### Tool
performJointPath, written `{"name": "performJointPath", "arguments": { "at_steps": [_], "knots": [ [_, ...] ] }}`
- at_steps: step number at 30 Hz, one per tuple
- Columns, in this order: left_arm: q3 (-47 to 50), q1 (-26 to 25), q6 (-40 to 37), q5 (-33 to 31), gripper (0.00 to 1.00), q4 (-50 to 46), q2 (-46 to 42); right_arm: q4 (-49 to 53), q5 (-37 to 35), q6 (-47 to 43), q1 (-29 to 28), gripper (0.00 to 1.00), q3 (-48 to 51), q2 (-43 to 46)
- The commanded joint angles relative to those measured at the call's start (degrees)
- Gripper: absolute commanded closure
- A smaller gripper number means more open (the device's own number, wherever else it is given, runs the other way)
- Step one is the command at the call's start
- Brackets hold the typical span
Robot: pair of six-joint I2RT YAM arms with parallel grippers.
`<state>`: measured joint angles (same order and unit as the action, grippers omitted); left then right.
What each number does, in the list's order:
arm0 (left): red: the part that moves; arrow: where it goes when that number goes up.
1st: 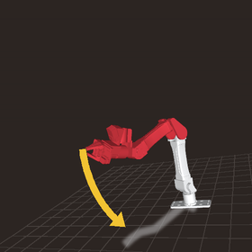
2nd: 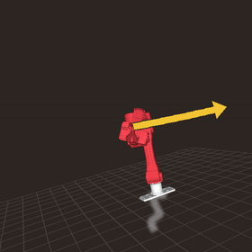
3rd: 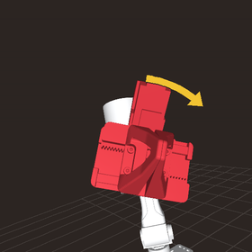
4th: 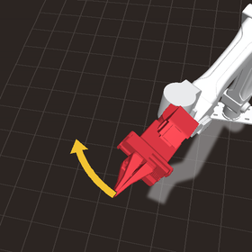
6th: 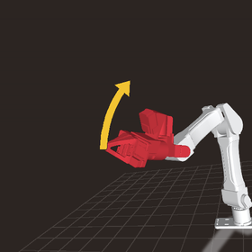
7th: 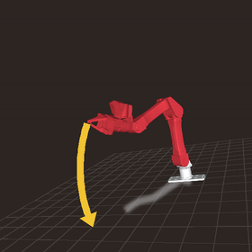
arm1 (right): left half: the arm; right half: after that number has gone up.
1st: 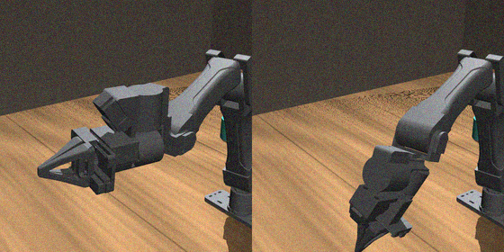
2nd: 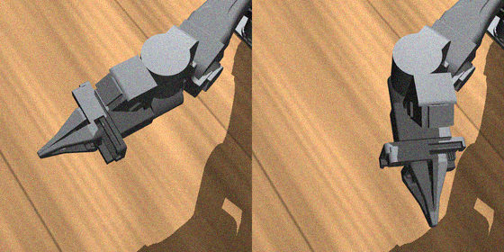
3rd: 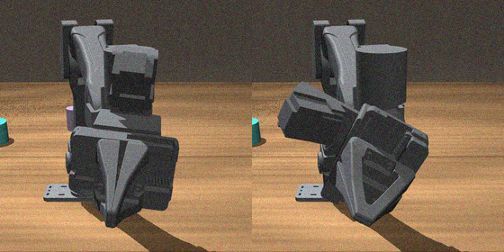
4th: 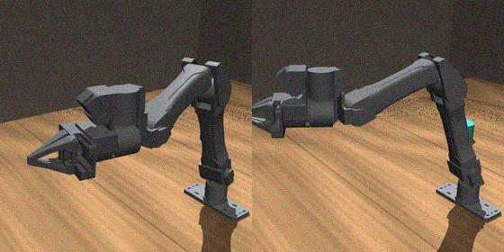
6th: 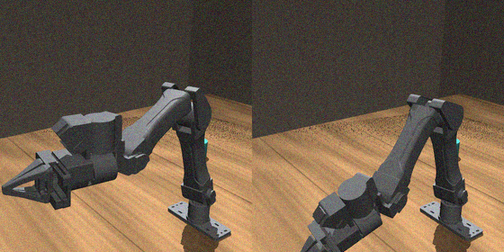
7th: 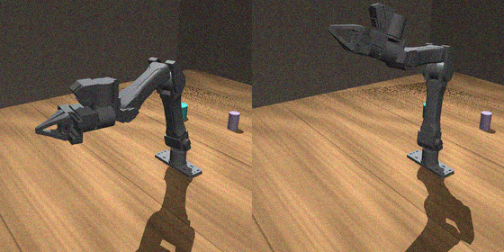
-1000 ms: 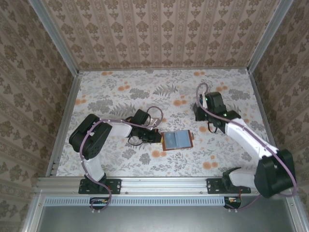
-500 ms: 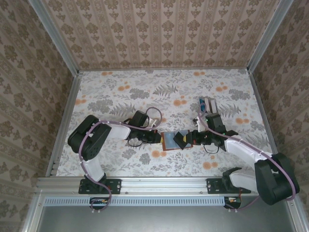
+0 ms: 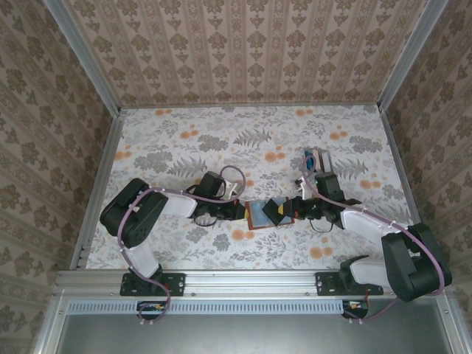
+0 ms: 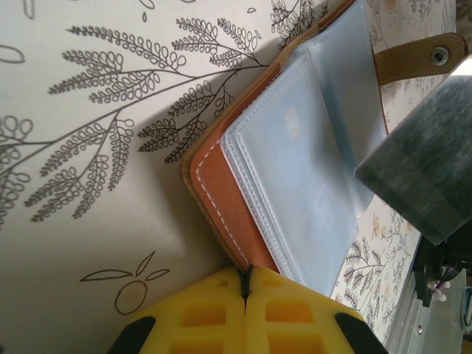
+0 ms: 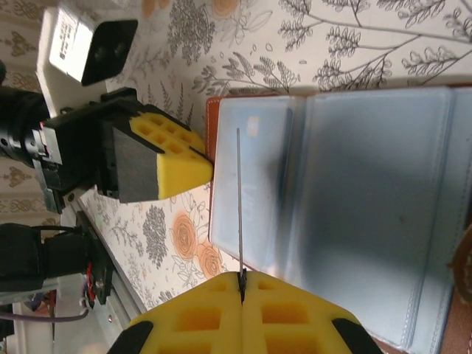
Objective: Put the credit cards into the card holder
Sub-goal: Insert the credit card into the card slot.
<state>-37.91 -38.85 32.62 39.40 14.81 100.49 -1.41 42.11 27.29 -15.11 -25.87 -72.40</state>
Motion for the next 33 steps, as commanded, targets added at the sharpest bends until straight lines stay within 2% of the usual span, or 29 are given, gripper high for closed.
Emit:
{"name": "performJointPath", "arguments": {
  "at_steps": [1,5,11,16,24,33],
  "knots": [
    [2.9,1.3,-0.4,-7.2,1.00,-10.5,3.5,-2.3,1.8,0.7,0.5,1.00,0.4,-1.8],
    [2.5,1.4,-0.9,-7.2,1.00,-10.8,3.7,-3.1,1.2,1.2,1.3,1.00,1.0,-3.1],
    [2.8,1.7,-1.0,-7.5,1.00,-11.6,2.9,-1.9,-2.6,2.2,2.6,1.00,1.8,-0.4],
    [3.2,1.9,-0.7,-7.1,1.00,-10.7,3.3,-3.0,1.7,1.5,2.4,1.00,1.2,-2.9],
    [2.0,2.1,-1.3,-6.7,1.00,-12.0,3.8,-1.8,-0.7,1.2,2.4,1.00,0.8,-3.4],
    [2.0,2.1,-0.8,-6.1,1.00,-11.3,4.5,-1.9,3.0,1.0,2.3,1.00,-1.6,-10.0]
  ]
}}
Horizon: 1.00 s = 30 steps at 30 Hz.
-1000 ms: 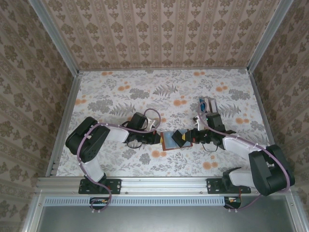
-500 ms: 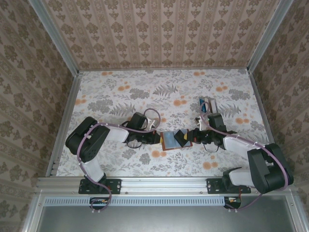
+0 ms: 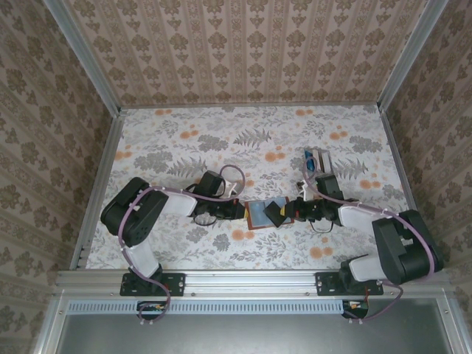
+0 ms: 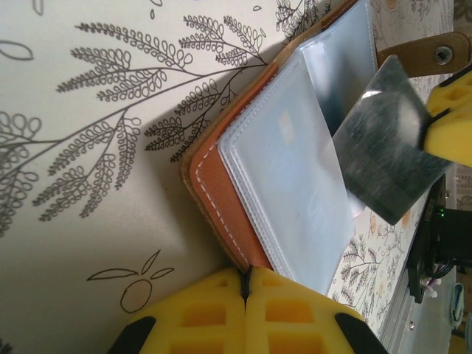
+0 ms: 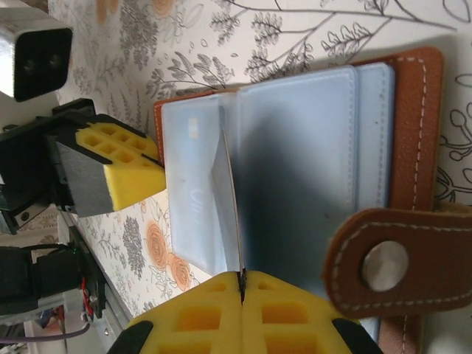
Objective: Put the credit cards into the card holder
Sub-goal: Insert the credit card into the card slot.
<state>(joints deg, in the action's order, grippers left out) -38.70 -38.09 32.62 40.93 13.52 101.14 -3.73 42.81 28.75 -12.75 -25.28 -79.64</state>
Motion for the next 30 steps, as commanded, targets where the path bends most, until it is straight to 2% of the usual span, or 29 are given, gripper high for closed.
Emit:
{"name": "performJointPath", "arguments": {
  "at_steps": [1,8,13,16,21,26,30],
  "knots": [
    [2.9,1.3,-0.6,-7.6,1.00,-9.6,3.8,0.6,2.5,-0.5,-0.2,1.00,-2.6,-3.9],
    [2.8,1.3,-0.7,-7.8,1.00,-10.1,3.4,-1.9,2.3,1.9,-0.8,0.99,-3.7,-6.3],
    [3.0,1.3,-0.5,-7.8,1.00,-9.8,3.6,-11.2,-6.1,10.2,-3.3,1.00,0.3,-3.6],
    [2.7,1.3,-0.6,-7.7,1.00,-9.8,4.0,-13.1,-11.3,11.5,-6.0,1.00,1.2,-2.7],
    [3.2,1.3,-0.2,-7.7,1.00,-9.1,3.8,-17.3,-15.3,15.0,-8.3,1.00,2.8,-3.3],
    [3.4,1.3,0.1,-7.5,1.00,-8.7,3.6,-19.2,-18.2,17.8,-11.3,0.93,3.5,-3.9],
    [3.3,1.3,0.3,-7.3,1.00,-8.6,3.8,-17.3,-19.2,19.2,-13.1,0.80,3.6,-2.7]
  ]
}}
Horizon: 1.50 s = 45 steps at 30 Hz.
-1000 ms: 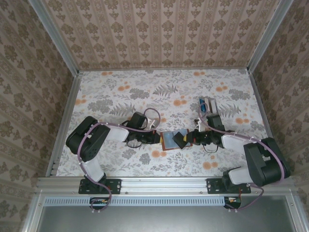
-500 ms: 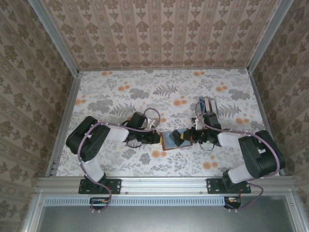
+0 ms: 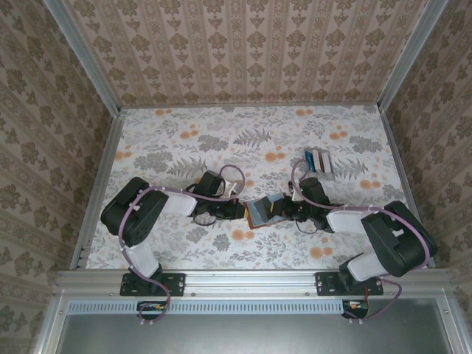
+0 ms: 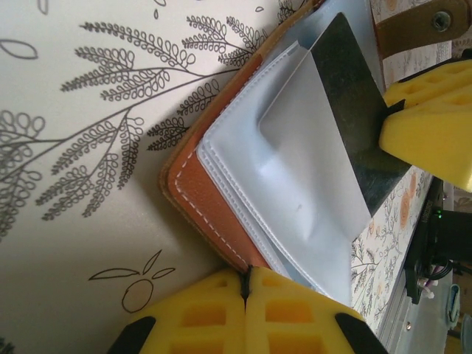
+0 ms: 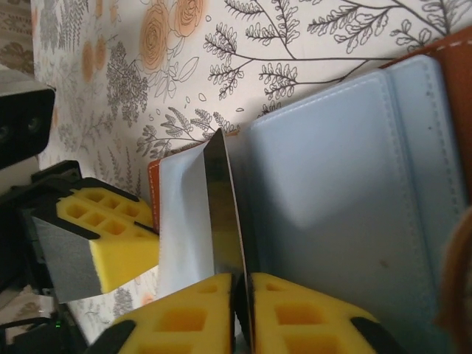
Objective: Put the credit cards into the card holder
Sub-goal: Insert the credit card into the card slot.
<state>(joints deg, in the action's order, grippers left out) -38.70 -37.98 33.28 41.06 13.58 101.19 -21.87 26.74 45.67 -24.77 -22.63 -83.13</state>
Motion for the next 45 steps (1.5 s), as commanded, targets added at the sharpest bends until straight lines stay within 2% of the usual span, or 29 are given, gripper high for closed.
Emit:
{"name": "performJointPath", "arguments": {
  "at_steps": [1,5,10,12,16,19,23,30,32,37,41,45],
  "knots": [
    [3.6,1.2,-0.1,-7.4,1.00,-8.2,3.7,1.7,-3.3,2.5,-1.4,0.77,0.8,1.2],
    [3.6,1.2,-0.3,-7.3,1.00,-8.1,4.2,8.6,-5.7,0.1,-1.6,0.69,0.5,3.1],
    [3.7,1.2,-0.3,-7.0,1.00,-7.6,4.5,15.3,-7.6,-3.0,-1.6,0.67,-1.3,6.0],
    [3.3,1.2,-0.7,-7.0,1.00,-8.0,4.9,15.8,-7.5,-3.5,-1.6,0.70,-1.7,5.6],
    [3.6,1.1,-0.3,-7.0,1.00,-7.2,4.9,13.7,-4.7,-3.0,-2.1,0.87,-2.6,3.9],
    [3.1,1.0,-0.3,-6.5,1.00,-7.3,5.6,13.2,-5.0,-2.8,-3.1,0.88,-3.2,0.7],
    [3.3,0.8,-0.1,-6.6,1.00,-7.1,5.4,13.3,-4.4,-2.9,-3.9,0.84,-4.6,-1.0],
    [2.6,0.7,-0.4,-6.7,1.00,-8.0,5.6,12.2,-3.4,-1.2,-5.5,0.84,-5.8,-2.7],
    [2.2,0.7,-0.4,-6.7,1.00,-8.5,5.8,14.4,-5.3,-1.5,-5.5,0.83,-5.9,-2.3],
    [1.9,0.6,-0.7,-6.5,1.00,-8.7,6.2,23.2,-6.5,-7.9,-5.5,0.69,-8.4,-0.9],
    [2.2,0.6,-0.8,-6.7,1.00,-8.6,6.0,31.1,-6.1,-11.2,-5.5,0.66,-11.5,-1.5],
    [1.7,0.7,-1.1,-6.7,1.00,-9.6,6.4,35.7,-7.1,-10.4,-5.5,0.66,-12.3,-1.3]
  ]
}}
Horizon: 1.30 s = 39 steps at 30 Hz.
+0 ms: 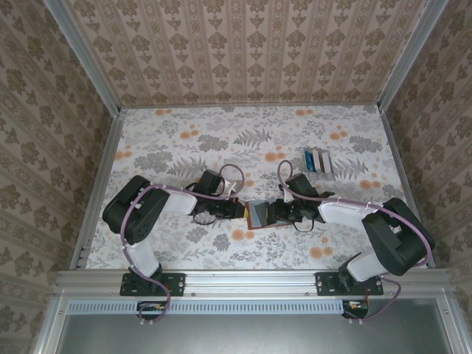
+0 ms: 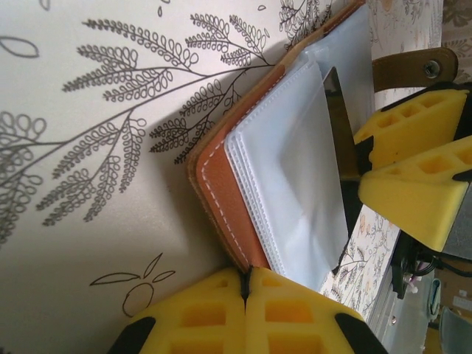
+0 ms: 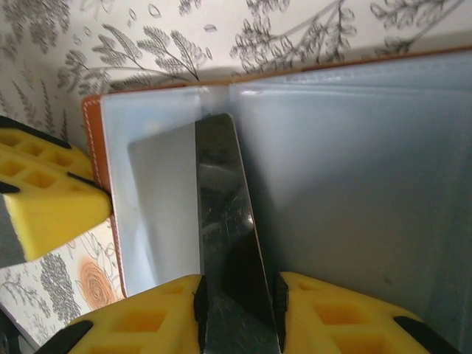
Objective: Put the credit cards into the card holder
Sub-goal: Insert the credit card into the card slot.
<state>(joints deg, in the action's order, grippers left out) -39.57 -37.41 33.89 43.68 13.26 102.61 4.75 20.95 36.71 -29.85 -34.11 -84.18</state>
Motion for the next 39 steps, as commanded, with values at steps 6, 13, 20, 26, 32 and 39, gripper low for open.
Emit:
{"name": "performJointPath", "arguments": {
  "at_steps": [6,13,20,26,32,39],
  "knots": [
    [3.2,0.1,-1.5,-9.6,1.00,-9.0,4.5,9.1,-0.5,0.3,-0.5,0.68,1.2,3.8],
    [2.8,0.1,-1.8,-9.3,1.00,-8.9,5.1,1.4,5.5,2.7,-0.5,0.71,2.0,-2.1],
    [4.4,0.1,-1.5,-9.6,1.00,-8.0,4.0,-1.5,6.1,4.2,-0.3,0.80,2.8,-1.3],
    [4.7,0.1,-1.4,-9.5,1.00,-7.6,4.2,-1.6,3.7,5.0,0.5,0.95,4.2,1.9],
    [4.2,0.1,-1.6,-9.1,1.00,-7.6,5.1,-2.5,-0.2,7.6,1.1,1.00,6.8,5.0],
    [3.8,0.1,-1.6,-8.9,1.00,-7.3,5.6,-5.2,-2.3,11.4,1.5,1.00,8.9,6.0]
  ]
}}
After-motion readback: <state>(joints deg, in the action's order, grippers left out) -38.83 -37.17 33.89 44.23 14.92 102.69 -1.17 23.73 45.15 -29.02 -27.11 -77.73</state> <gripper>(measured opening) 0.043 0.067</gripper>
